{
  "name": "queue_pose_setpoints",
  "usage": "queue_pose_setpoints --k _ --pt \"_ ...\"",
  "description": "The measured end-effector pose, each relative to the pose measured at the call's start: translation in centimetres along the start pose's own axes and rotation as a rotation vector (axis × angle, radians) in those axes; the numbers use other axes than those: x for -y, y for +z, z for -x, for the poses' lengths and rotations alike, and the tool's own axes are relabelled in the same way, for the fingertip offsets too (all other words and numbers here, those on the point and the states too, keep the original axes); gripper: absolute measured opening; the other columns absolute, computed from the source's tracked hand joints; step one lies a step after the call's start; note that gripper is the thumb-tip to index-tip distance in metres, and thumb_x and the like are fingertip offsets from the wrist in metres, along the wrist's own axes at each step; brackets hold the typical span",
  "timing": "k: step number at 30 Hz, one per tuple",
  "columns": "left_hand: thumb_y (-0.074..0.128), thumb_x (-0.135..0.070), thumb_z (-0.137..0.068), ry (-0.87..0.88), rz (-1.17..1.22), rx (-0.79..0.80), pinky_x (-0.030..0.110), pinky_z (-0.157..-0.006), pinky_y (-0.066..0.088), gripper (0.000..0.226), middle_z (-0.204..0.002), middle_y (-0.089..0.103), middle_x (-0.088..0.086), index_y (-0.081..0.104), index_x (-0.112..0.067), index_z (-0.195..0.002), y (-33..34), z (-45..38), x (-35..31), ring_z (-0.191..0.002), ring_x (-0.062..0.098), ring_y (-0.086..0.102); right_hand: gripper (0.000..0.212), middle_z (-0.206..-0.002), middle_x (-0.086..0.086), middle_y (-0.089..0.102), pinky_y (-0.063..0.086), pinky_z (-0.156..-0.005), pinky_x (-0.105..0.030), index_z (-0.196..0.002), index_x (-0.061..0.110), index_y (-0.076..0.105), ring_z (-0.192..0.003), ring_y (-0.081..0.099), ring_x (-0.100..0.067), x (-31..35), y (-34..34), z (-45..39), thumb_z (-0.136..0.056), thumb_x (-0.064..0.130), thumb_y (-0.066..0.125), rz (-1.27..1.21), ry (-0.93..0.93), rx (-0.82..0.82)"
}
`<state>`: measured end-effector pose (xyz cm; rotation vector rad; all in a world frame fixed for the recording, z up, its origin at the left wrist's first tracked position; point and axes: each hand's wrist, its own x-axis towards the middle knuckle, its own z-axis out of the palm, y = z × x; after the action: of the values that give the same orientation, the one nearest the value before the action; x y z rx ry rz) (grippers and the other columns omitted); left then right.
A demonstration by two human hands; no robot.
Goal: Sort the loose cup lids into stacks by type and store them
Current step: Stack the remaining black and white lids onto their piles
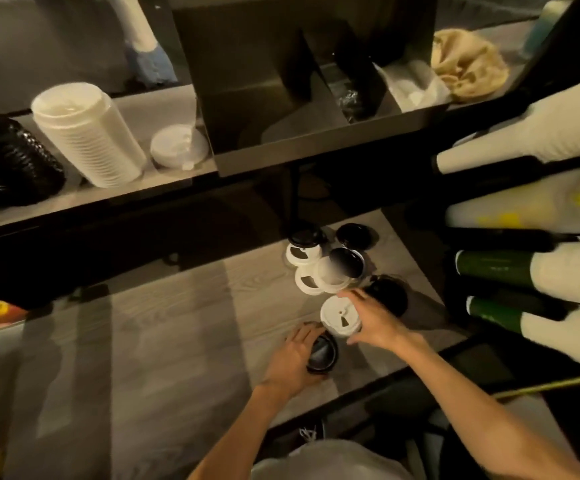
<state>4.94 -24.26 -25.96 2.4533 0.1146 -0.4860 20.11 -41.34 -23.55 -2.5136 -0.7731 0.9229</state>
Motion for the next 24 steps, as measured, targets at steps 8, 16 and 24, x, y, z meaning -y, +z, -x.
queue_pose_setpoints --k 8,16,24 --pt "0.084 -0.036 -0.077 -0.187 -0.105 -0.245 0.042 -0.118 0.033 0.088 -0.15 0.041 -0.004 0.037 -0.027 -0.151 0.1 0.2 2.1 -0.144 0.021 0.034 0.086 -0.138 -0.002 0.045 0.046 -0.102 -0.042 -0.138 0.028 0.038 -0.127 0.043 -0.026 -0.1 2.2 -0.5 -0.069 0.018 0.089 0.089 -0.079 -0.14" --pt "0.078 -0.022 -0.089 -0.095 0.186 -0.572 0.031 -0.114 0.041 0.053 -0.133 0.057 -0.001 0.055 -0.014 -0.136 -2.0 0.4 1.9 -0.133 0.018 0.047 0.088 -0.133 0.002 0.05 0.047 -0.098 -0.04 -0.136 0.038 0.039 -0.122 0.051 -0.021 -0.1 1.6 0.6 -0.064 0.027 0.09 -0.375 -0.028 -0.168" --pt "0.046 -0.055 -0.103 -0.165 1.373 -0.132 0.05 -0.099 0.057 0.048 -0.138 0.065 0.003 0.05 -0.033 -0.146 -6.5 2.4 -3.4 -0.125 0.023 0.065 0.092 -0.138 0.015 0.052 0.054 -0.09 -0.019 -0.143 0.051 0.043 -0.124 0.053 -0.003 6.0 0.6 2.8 -0.07 0.027 0.094 -0.627 -0.156 -0.091"
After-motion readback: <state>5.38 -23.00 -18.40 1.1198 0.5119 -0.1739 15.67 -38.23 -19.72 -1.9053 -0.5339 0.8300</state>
